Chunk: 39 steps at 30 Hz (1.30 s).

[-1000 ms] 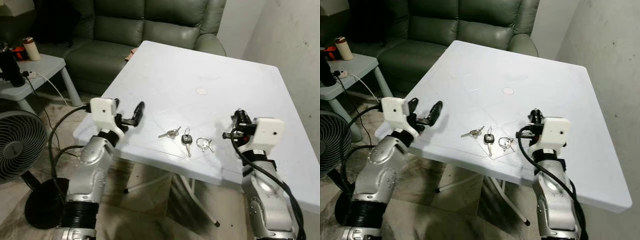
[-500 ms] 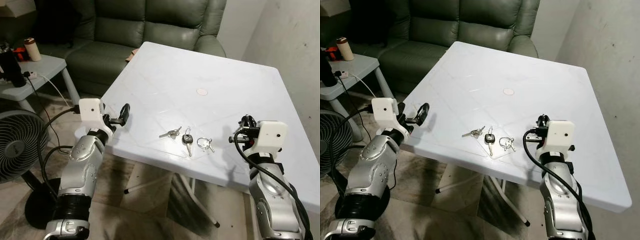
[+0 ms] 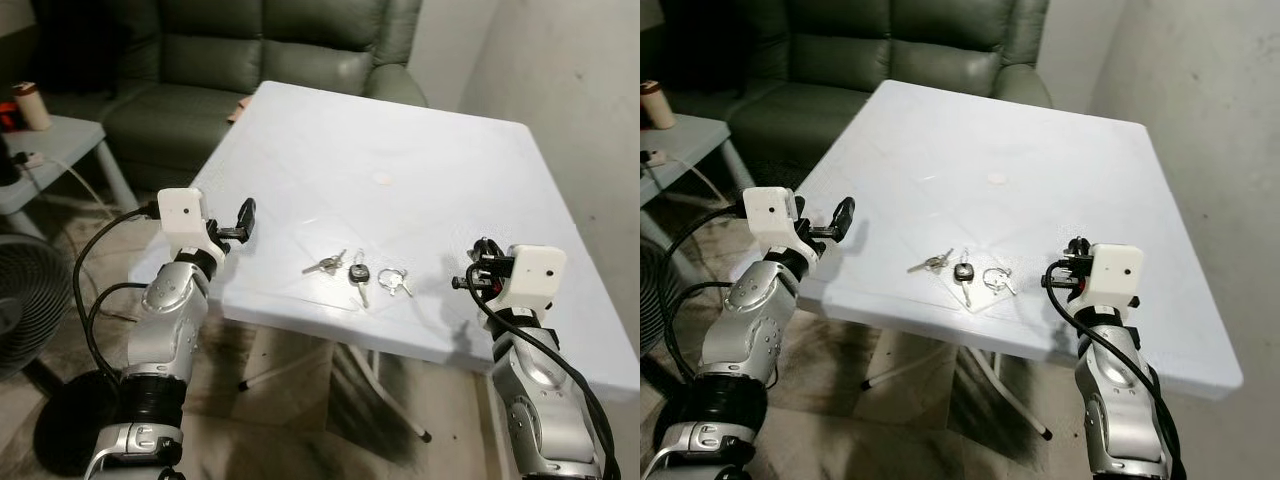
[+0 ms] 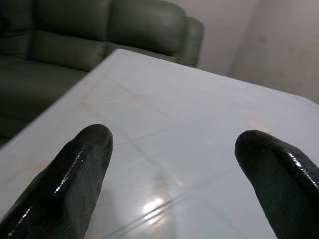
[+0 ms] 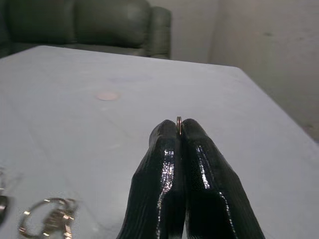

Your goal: Hang keys on a hook

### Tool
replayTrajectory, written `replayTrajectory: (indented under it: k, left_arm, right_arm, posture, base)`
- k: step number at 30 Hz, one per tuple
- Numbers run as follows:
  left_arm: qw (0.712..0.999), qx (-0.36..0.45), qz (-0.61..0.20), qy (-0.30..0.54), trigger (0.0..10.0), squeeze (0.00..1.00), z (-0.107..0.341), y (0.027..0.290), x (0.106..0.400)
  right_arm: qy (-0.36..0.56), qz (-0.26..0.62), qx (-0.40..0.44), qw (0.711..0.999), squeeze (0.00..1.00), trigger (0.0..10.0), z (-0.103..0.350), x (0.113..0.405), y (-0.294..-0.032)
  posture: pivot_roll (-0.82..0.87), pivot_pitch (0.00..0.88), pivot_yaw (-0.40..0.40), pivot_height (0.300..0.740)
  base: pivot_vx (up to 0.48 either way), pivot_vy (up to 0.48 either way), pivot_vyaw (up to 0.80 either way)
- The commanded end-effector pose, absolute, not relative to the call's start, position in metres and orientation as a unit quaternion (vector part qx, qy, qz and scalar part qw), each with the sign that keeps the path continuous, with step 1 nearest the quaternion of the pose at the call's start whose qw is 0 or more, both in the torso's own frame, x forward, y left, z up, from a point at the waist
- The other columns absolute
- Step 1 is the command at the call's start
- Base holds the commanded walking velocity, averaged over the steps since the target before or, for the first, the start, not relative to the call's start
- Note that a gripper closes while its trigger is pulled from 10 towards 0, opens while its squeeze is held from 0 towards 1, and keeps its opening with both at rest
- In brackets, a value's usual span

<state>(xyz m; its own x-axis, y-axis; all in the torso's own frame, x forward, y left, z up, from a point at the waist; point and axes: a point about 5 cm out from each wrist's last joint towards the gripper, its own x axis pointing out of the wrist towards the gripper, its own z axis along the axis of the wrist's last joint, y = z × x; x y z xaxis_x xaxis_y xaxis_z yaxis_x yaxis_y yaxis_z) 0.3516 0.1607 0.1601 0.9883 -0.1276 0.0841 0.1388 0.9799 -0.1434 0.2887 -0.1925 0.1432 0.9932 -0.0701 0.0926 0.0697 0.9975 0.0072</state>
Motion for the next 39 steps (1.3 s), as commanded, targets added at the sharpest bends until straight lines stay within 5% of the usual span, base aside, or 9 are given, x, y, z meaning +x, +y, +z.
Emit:
replayTrajectory:
  k: [1, 39]
  left_arm:
    - [0.994, -0.063, -0.076, -0.045, 10.0, 0.0, 0.166, 0.155, 0.355]
    - [0.99, -0.042, -0.122, -0.055, 10.0, 0.0, 0.163, 0.137, 0.357]
  right_arm:
    - [-0.042, -0.041, 0.005, 0.998, 0.0, 10.0, 0.143, 0.29, -0.195]
    - [-0.041, -0.03, -0.009, 0.999, 0.0, 10.0, 0.142, 0.291, -0.194]
  posture:
    - [0.02, 0.011, -0.05, 0.74]
    - [0.0, 0.0, -0.059, 0.74]
  base:
    - [0.0, 0.0, -0.78]
    - [0.0, 0.0, -0.78]
